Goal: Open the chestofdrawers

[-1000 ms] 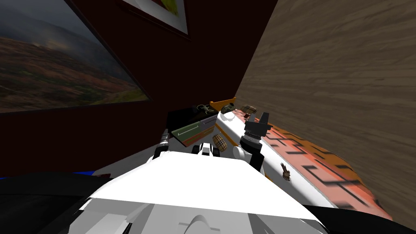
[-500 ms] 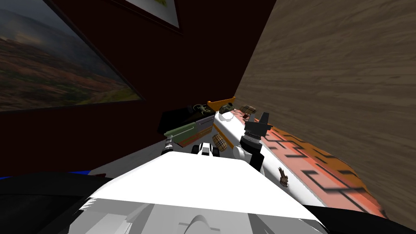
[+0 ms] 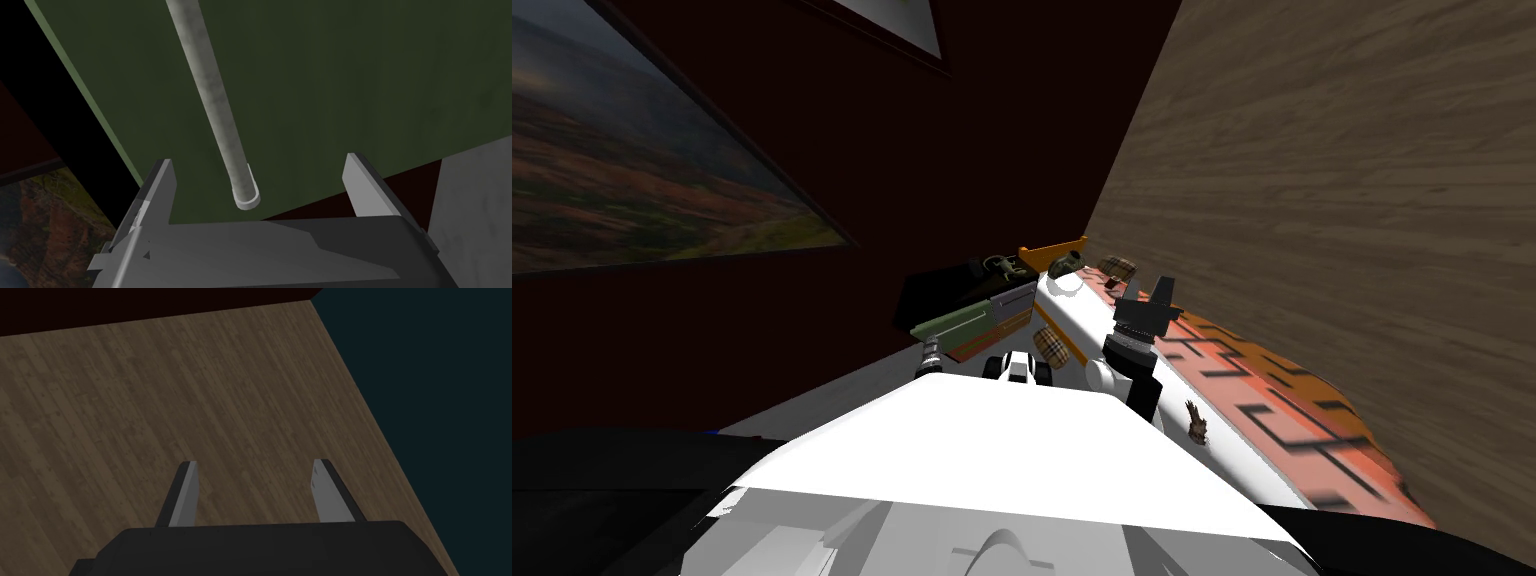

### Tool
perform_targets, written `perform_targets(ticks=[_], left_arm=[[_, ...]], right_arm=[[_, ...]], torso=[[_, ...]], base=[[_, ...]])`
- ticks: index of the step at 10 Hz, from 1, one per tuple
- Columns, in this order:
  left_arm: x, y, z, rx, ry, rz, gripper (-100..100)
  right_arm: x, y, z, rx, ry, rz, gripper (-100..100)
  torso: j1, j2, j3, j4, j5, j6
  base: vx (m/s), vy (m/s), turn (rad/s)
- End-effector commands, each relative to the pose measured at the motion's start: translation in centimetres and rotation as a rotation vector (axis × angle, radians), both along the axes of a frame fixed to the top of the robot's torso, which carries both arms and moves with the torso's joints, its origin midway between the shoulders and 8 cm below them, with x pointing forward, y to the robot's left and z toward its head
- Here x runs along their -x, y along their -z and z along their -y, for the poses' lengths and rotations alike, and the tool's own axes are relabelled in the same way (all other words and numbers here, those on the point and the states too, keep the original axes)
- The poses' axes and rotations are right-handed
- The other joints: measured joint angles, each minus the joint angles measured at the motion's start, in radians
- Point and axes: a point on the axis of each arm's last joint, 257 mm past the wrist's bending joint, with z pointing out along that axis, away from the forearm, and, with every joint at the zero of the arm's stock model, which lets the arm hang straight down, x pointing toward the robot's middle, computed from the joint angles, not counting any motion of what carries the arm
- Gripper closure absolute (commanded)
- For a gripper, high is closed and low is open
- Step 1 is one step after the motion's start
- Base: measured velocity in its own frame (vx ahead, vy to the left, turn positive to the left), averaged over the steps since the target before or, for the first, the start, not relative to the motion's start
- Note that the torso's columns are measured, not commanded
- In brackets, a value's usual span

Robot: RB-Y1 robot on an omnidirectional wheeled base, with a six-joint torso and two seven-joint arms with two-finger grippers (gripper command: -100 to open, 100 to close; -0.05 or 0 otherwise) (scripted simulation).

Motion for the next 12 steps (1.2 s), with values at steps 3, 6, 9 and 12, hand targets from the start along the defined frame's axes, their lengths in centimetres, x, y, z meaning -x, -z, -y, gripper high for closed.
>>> perform_targets(ticks=[3,6,9,12], left_arm=[[-1.8,0.0,-3.3,-0.030,-0.062,-0.006,-100],[-2.4,-0.1,-6.1,-0.053,-0.123,-0.017,-100],[-4.0,-0.4,-7.2,-0.047,-0.157,-0.004,-100],[-5.0,0.0,-8.9,-0.034,-0.215,-0.014,-100]], right_arm=[[0.0,0.0,0.0,0.000,0.000,0.000,0],[0.0,0.0,0.0,0.000,0.000,0.000,0],[0.0,0.0,0.0,0.000,0.000,0.000,0],[0.0,0.0,0.0,0.000,0.000,0.000,0]], torso=[[0.000,-0.004,-0.003,-0.001,0.000,0.001],[-0.001,-0.006,-0.004,-0.002,0.000,0.000],[0.000,-0.003,-0.002,-0.001,0.000,0.001],[-0.001,-0.006,-0.003,-0.002,0.000,0.000]], base=[[-0.117,0.021,-0.136],[-0.105,0.003,-0.150],[-0.109,0.002,-0.133],[-0.106,-0.004,-0.169]])
